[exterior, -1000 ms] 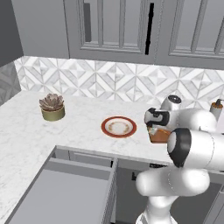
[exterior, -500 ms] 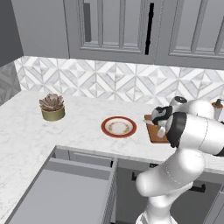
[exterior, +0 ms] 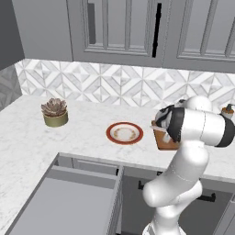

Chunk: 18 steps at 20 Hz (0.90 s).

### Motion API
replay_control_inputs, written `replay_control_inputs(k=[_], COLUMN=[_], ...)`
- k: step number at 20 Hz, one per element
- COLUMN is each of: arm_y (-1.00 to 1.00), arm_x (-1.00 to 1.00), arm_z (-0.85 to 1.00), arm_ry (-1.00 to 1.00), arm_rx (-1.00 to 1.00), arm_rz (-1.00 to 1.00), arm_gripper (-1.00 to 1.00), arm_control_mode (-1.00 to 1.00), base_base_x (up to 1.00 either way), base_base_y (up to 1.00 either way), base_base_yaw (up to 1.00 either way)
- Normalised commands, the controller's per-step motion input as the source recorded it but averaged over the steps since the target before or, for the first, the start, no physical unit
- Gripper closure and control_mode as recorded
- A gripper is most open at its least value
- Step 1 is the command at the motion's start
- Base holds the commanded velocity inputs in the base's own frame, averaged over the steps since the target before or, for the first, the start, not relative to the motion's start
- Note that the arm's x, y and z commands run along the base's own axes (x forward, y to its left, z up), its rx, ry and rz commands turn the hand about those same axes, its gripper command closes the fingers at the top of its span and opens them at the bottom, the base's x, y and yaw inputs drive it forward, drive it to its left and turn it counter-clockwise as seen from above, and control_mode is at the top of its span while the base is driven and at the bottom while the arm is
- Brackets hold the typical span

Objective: Pick up the knife from the drawer and place it on the cutting board. Then place the meat from the plate to the cutting board.

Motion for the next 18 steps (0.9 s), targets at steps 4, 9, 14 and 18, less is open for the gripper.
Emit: replay_control_inputs(k=[4, 9, 14, 18], arm_y=[0.00, 0.03, 0.04, 0.41], arm_x=[0.00, -0.13, -0.58, -0.62], arm_z=[-0.21, 0.10, 0.86, 1.00], arm_ry=[0.00, -0.04, -0.11, -0.02], arm_rx=[0.00, 0.00, 0.00, 0.00], arm_rz=[0.04, 0.06, 0.10, 0.14], arm_gripper=[-1.00, -1.00, -1.00, -1.00], arm_control_mode=[-1.00, -1.00, -1.00, -1.00], base_base_x=[0.00, 0.00, 0.00, 0.00], base_base_y=[0.00, 0.00, 0.00, 0.00], base_base_yaw=[0.00, 0.00, 0.00, 0.00])
